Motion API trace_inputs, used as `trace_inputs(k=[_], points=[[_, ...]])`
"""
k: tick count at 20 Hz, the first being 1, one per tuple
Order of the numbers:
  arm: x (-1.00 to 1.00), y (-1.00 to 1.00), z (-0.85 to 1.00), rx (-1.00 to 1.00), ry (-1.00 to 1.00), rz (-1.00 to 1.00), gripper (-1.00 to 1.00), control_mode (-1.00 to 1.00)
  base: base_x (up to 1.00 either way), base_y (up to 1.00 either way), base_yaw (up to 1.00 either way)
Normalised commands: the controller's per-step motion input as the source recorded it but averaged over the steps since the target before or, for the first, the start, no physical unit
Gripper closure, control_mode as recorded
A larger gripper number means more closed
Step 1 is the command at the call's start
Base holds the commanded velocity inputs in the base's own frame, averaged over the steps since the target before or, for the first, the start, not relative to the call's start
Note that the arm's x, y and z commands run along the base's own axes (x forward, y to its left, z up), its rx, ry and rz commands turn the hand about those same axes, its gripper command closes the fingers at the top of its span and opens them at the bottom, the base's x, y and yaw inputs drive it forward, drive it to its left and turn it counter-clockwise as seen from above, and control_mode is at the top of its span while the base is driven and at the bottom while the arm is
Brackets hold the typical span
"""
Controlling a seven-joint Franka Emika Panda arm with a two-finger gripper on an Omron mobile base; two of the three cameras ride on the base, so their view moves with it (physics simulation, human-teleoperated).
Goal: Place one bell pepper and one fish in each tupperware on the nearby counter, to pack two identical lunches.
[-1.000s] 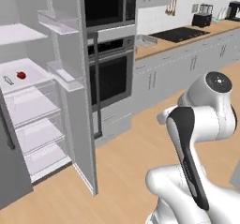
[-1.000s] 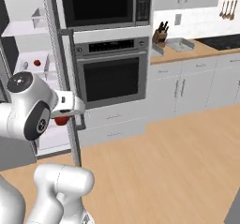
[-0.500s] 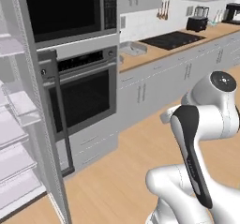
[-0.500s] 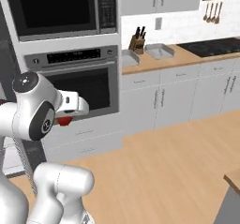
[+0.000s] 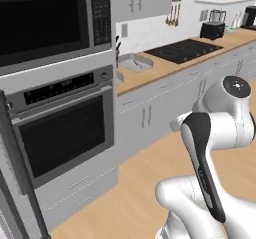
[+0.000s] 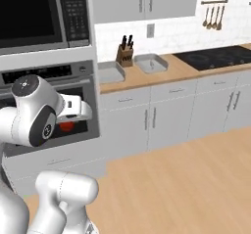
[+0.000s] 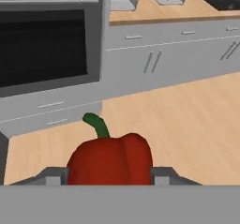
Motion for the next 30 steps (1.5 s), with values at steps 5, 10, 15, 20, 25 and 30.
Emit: trace_inputs(k=[5, 10, 15, 20, 25, 30], points=[[0.00, 0.00, 0.00, 0.00, 0.00, 0.00, 1.00, 1.00, 1.00, -0.55, 0.00], [0.00, 0.00, 0.00, 0.00, 0.00, 0.00, 1.00, 1.00, 1.00, -0.54, 0.00], [0.00, 0.00, 0.00, 0.00, 0.00, 0.00, 1.00, 1.00, 1.00, -0.54, 0.00], [0.00, 0.00, 0.00, 0.00, 0.00, 0.00, 1.00, 1.00, 1.00, -0.48, 0.09], [0.00, 0.00, 0.00, 0.00, 0.00, 0.00, 1.00, 1.00, 0.99, -0.45, 0.40], [0.00, 0.00, 0.00, 0.00, 0.00, 0.00, 1.00, 1.00, 0.79, -0.35, 0.63]])
